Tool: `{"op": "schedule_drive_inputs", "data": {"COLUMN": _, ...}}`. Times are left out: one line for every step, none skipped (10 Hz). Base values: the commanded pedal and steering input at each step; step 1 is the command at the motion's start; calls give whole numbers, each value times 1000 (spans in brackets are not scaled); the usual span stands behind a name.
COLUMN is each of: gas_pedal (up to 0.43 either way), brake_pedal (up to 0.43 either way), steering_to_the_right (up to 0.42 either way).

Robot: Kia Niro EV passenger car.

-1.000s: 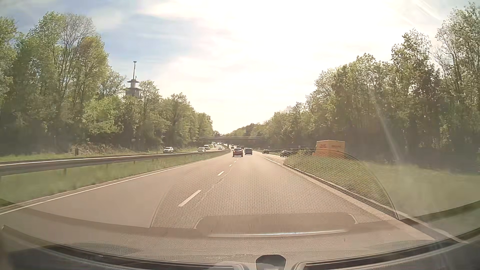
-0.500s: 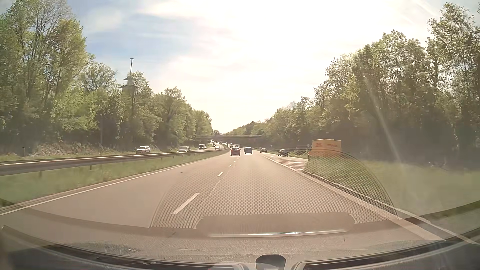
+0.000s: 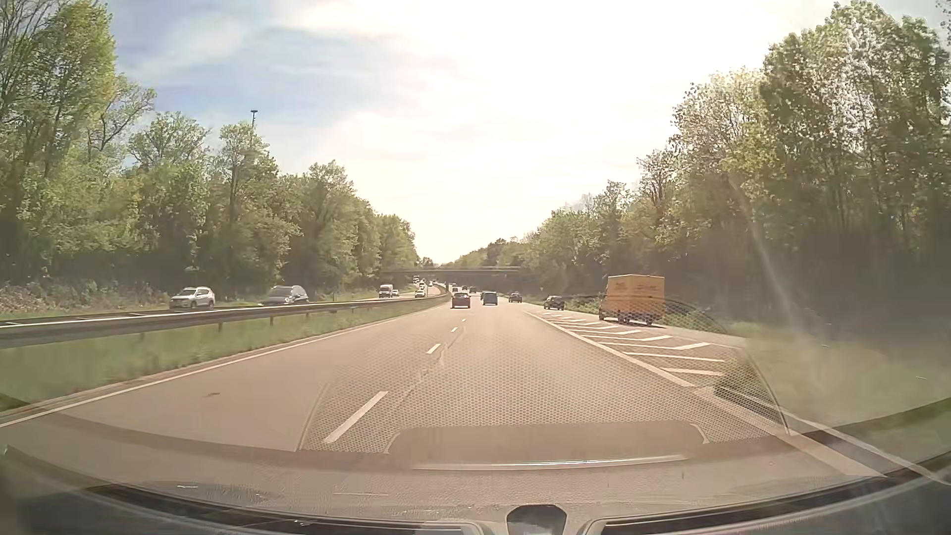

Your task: Follow the waypoints while adhering to traffic rules and regulations

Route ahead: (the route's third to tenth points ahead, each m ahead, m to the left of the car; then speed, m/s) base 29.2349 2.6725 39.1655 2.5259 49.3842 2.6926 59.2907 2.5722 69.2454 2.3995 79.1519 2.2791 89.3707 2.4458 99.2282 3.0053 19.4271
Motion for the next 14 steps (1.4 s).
{"op": "schedule_drive_inputs", "data": {"gas_pedal": 0, "brake_pedal": 0, "steering_to_the_right": 3}}
{"op": "schedule_drive_inputs", "data": {"gas_pedal": 0, "brake_pedal": 0, "steering_to_the_right": 3}}
{"op": "schedule_drive_inputs", "data": {"gas_pedal": 0, "brake_pedal": 0, "steering_to_the_right": 2}}
{"op": "schedule_drive_inputs", "data": {"gas_pedal": 0, "brake_pedal": 0, "steering_to_the_right": 1}}
{"op": "schedule_drive_inputs", "data": {"gas_pedal": 0, "brake_pedal": 0, "steering_to_the_right": 0}}
{"op": "schedule_drive_inputs", "data": {"gas_pedal": 0, "brake_pedal": 0, "steering_to_the_right": 0}}
{"op": "schedule_drive_inputs", "data": {"gas_pedal": 0, "brake_pedal": 0, "steering_to_the_right": 0}}
{"op": "schedule_drive_inputs", "data": {"gas_pedal": 8, "brake_pedal": 0, "steering_to_the_right": 1}}
{"op": "schedule_drive_inputs", "data": {"gas_pedal": 20, "brake_pedal": 0, "steering_to_the_right": 1}}
{"op": "schedule_drive_inputs", "data": {"gas_pedal": 28, "brake_pedal": 0, "steering_to_the_right": 1}}
{"op": "schedule_drive_inputs", "data": {"gas_pedal": 47, "brake_pedal": 0, "steering_to_the_right": 1}}
{"op": "schedule_drive_inputs", "data": {"gas_pedal": 59, "brake_pedal": 0, "steering_to_the_right": 1}}
{"op": "schedule_drive_inputs", "data": {"gas_pedal": 59, "brake_pedal": 0, "steering_to_the_right": 0}}
{"op": "schedule_drive_inputs", "data": {"gas_pedal": 67, "brake_pedal": 0, "steering_to_the_right": 0}}
